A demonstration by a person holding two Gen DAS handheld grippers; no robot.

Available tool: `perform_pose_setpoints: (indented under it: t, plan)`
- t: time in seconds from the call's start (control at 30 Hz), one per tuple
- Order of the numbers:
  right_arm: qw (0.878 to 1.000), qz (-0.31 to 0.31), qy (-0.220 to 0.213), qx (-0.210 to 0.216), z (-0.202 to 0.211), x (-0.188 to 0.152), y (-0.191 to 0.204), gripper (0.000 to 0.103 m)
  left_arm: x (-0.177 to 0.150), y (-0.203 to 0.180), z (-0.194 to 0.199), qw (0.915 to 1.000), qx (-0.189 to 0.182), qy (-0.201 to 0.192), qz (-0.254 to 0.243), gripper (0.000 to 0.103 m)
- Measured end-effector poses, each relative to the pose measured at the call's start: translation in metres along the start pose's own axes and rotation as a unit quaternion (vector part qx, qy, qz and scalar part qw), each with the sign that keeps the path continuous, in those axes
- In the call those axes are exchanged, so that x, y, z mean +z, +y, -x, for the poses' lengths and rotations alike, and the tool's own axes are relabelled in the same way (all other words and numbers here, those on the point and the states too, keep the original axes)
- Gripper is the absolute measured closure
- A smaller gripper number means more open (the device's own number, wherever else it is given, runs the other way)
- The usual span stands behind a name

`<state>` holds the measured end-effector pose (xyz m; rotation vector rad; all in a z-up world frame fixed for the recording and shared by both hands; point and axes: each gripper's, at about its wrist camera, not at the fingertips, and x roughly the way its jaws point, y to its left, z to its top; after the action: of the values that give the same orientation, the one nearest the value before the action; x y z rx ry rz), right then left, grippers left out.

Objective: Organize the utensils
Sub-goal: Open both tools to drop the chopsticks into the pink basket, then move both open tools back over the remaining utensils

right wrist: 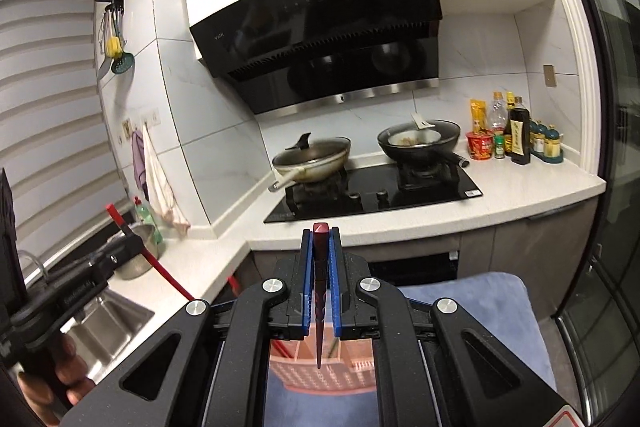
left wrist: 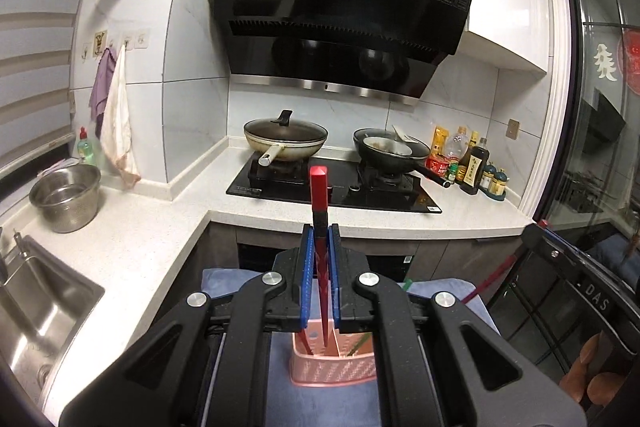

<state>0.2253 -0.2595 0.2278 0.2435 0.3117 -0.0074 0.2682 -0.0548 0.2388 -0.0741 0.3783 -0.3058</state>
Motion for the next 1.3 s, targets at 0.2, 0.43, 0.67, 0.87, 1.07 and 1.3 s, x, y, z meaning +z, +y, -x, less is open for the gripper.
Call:
perform_pose_setpoints:
  t: [0.2,0.43,0.67,0.87,1.07,1.3]
  plan:
    - [1.000,0.001,0.021,0.002,-0.039,-0.008,0.002,0.096,-0.005,0.001,-0.034,0.9999,0.003,0.016,-0.002,0.096]
    - [0.998,-0.006,0.060,-0.002,-0.076,-0.035,-0.005,0.096,-0.029,0.005,-0.065,0.9988,0.009,0.048,-0.002,0.096]
    - [0.996,-0.004,0.091,-0.009,-0.102,-0.059,-0.013,0.096,-0.047,0.013,-0.091,0.9973,0.018,0.072,0.002,0.096]
    - [0.994,-0.003,0.105,-0.014,-0.113,-0.071,-0.017,0.096,-0.057,0.015,-0.106,0.9961,0.023,0.085,0.003,0.096]
    - [0.994,0.007,0.108,-0.025,-0.115,-0.078,-0.018,0.093,-0.066,0.011,-0.108,0.9958,0.036,0.083,-0.005,0.091]
    - [0.995,0.005,0.099,-0.031,-0.104,-0.077,-0.021,0.078,-0.067,0.008,-0.100,0.9963,0.048,0.071,-0.007,0.059]
